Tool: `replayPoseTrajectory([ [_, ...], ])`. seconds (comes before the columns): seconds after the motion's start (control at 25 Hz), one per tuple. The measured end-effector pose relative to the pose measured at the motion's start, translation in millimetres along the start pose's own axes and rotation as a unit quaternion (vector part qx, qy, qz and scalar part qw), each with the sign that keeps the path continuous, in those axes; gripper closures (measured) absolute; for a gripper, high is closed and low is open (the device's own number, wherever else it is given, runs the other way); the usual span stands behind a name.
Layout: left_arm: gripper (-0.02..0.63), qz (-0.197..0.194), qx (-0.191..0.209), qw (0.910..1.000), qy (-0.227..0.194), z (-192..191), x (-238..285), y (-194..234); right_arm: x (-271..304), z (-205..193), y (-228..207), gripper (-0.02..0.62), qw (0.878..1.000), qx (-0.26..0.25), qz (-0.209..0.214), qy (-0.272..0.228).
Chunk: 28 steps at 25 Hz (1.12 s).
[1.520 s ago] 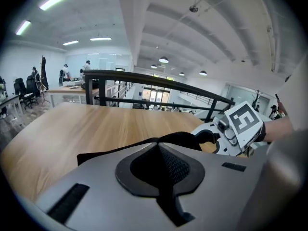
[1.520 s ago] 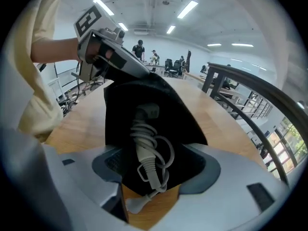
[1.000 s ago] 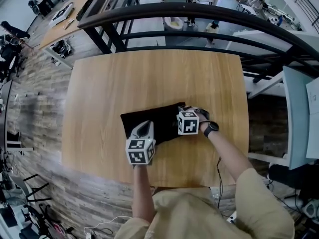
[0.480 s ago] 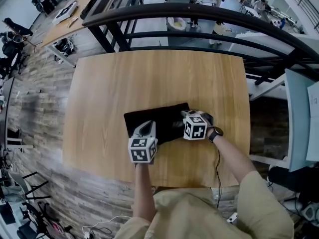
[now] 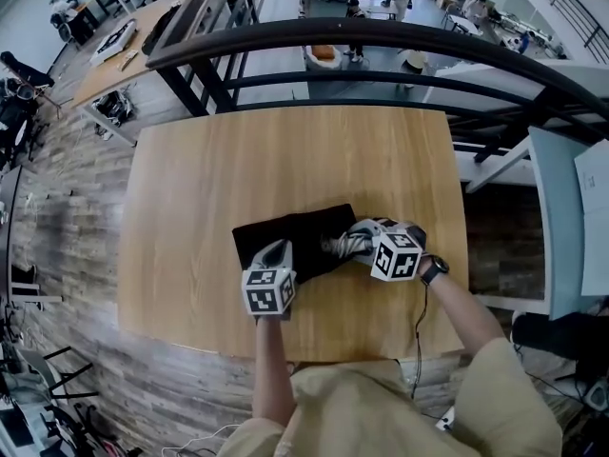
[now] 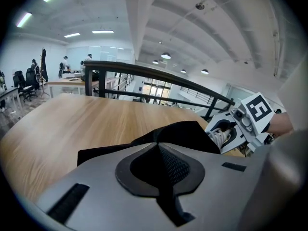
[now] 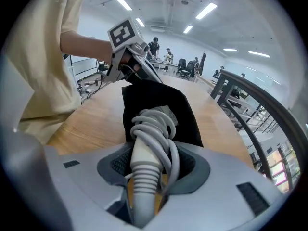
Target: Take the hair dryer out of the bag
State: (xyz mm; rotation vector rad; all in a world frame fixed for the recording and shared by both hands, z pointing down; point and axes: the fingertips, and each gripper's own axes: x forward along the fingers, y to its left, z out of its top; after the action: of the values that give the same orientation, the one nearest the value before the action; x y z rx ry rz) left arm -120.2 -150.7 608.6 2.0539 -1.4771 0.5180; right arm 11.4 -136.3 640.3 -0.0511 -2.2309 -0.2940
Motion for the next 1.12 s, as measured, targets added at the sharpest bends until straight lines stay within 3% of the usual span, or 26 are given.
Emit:
replayPoseTrajectory([
  [0.68, 0.589, -0.028, 0.027, 0.9992, 0.01, -2.3, 8.6, -26.5, -110.2, -62.5, 15.1, 0.414, 0.993, 0.093, -0.075, -0.004],
  [0.84, 0.589, -0.034, 0.028, 0.9989, 0.013, -2.6, 13.5, -31.7, -122.6, -84.2, 10.4, 0.414, 0.982, 0.152, -0.115, -0.014],
  [1.12, 0.589, -0.039, 0.035, 0.9985, 0.019, -5.0, 18.2, -34.7, -127.0, -108.6, 1.7, 0.414, 0.949, 0.243, -0.197, -0.025],
])
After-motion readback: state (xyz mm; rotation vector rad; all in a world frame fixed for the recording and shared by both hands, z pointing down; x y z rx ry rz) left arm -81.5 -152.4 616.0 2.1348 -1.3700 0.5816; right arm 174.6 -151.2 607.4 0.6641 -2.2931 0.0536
